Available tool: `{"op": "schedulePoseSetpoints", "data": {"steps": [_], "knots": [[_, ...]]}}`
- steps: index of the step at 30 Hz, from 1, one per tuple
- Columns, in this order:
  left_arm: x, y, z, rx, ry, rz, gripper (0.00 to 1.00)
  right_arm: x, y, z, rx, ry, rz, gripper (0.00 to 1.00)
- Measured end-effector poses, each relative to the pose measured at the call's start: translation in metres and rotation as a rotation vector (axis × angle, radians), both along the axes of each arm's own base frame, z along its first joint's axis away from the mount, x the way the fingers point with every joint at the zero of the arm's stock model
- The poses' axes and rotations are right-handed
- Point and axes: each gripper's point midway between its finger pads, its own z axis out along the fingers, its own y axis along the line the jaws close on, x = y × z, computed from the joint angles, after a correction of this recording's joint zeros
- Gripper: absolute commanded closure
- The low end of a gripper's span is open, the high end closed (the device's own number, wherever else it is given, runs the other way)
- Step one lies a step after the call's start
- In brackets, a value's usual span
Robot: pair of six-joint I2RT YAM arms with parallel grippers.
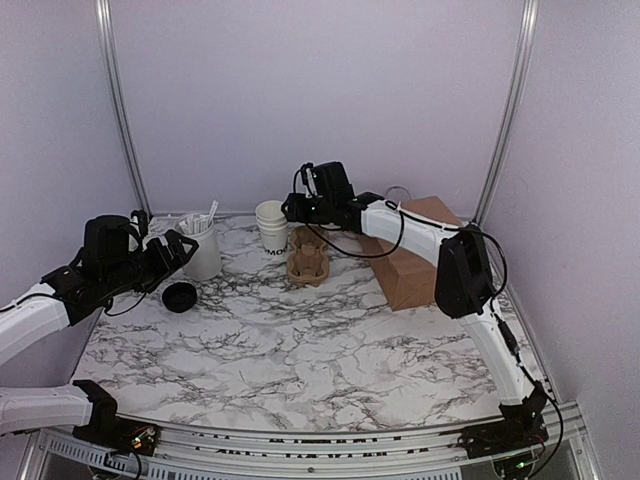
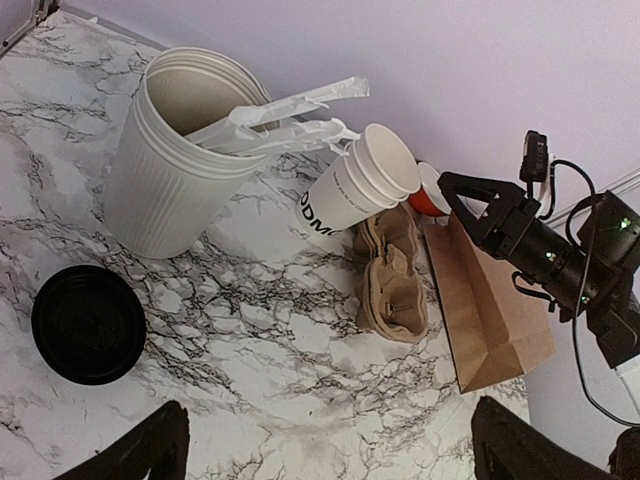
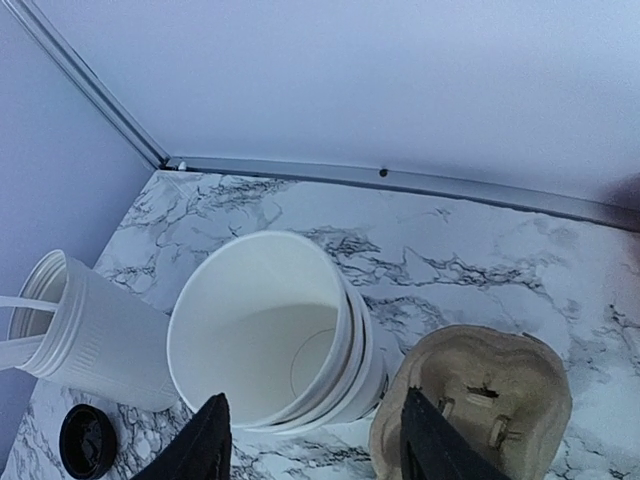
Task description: Pack the takeout coffee
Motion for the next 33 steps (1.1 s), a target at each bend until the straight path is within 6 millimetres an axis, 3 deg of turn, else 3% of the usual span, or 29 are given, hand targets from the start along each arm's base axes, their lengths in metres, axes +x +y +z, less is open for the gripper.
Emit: {"op": "schedulePoseSetpoints", "data": {"steps": [8, 14, 24, 33], "knots": [[-0.001, 0.000, 0.000, -0.004, 0.001, -0.002, 0.01, 0.014, 0.013, -0.023, 0.080, 0.007, -0.022, 0.49], [-0.003, 0.000, 0.002, -0.009, -0.005, -0.005, 0.01, 0.018, 0.014, -0.020, 0.117, 0.001, -0.042, 0.55], [-0.003, 0.000, 0.002, -0.016, -0.001, -0.002, 0.01, 0.024, 0.017, 0.005, 0.177, -0.040, -0.060, 0.57], [-0.003, 0.000, 0.002, -0.022, 0.001, 0.001, 0.01, 0.029, 0.015, -0.017, 0.158, -0.018, -0.080, 0.60]]}}
